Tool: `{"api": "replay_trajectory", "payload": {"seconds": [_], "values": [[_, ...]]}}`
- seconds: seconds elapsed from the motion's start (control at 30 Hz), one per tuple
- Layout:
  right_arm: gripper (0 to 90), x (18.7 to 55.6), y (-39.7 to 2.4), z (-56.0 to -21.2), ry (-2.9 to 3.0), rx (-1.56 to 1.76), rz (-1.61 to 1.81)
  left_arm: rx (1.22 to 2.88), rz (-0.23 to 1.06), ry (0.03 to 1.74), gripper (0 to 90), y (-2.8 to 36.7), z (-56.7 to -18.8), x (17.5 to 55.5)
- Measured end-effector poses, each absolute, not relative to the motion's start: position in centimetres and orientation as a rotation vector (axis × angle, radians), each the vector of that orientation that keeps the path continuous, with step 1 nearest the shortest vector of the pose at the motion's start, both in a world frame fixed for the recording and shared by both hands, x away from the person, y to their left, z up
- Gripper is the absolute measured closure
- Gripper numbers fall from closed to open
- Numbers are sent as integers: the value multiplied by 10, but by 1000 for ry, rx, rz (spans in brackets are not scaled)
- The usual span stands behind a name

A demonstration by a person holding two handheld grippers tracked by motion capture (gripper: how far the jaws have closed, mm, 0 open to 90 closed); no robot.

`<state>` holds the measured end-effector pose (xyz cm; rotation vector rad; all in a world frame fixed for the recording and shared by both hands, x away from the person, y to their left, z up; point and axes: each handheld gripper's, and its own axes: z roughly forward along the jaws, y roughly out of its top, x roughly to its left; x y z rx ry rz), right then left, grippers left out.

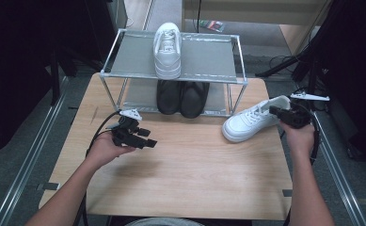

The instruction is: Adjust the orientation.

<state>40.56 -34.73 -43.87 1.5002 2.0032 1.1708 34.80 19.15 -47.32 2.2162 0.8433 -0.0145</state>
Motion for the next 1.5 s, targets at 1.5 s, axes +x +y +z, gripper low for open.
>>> {"api": "replay_trajectory", "payload": {"seconds": [1.5], "values": [[900,377,-332,-457,2135,1538,1153,2202,12,875,394,204,-474,336]]}}
